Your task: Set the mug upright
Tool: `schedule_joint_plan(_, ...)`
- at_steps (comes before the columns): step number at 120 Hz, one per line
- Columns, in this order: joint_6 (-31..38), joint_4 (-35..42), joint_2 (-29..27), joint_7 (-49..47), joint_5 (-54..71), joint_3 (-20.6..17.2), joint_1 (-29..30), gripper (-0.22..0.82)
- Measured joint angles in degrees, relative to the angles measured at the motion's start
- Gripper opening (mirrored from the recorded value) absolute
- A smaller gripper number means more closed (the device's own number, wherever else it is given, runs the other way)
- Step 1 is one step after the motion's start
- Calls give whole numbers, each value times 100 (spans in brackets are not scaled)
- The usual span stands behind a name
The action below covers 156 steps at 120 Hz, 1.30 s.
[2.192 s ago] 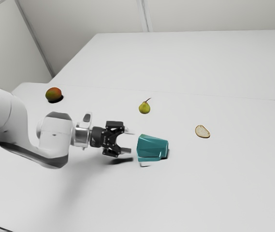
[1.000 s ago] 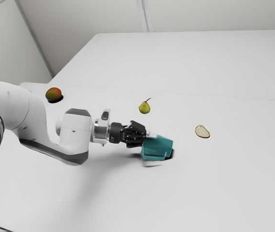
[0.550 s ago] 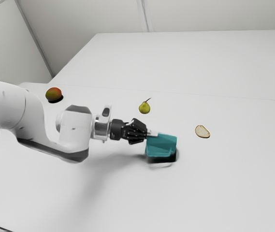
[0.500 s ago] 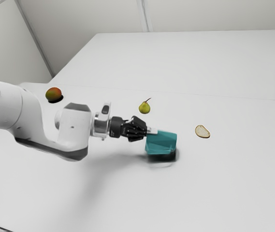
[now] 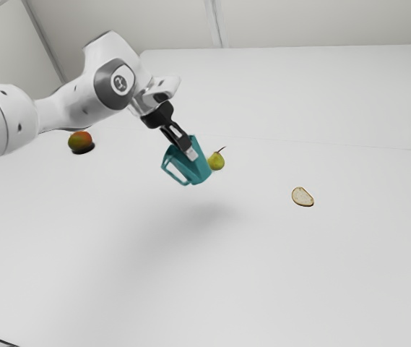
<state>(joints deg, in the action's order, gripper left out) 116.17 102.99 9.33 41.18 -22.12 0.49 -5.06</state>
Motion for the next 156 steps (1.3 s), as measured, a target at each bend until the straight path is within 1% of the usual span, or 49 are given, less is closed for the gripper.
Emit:
schedule_joint_plan(8, -284, -382, 304, -326, 816, 1, -3, -18)
schedule_joint_plan(17, -439, -795, 743, -694, 1488, 0, -19, -18)
schedule_joint_plan(33, -518, -974, 1091, -1343, 2042, 86, -125, -18)
schedule_joint_plan(66, -448, -983, 1340, -2416, 2369, 125, -206, -18)
schedule_joint_plan(99, 118, -826, 1386, -3252, 2609, 147, -285, -18)
schedule_joint_plan(120, 307, -641, 1425, -3685, 2668, 217, -312, -18)
schedule_joint_plan(123, 316, -633, 1426, -3737, 2666, 219, -318, -14)
schedule_joint_plan(143, 284, -555, 1428, -4053, 2615, 243, -337, 22)
schedule_joint_plan(156, 260, -543, 1428, -4226, 2591, 252, -338, 37)
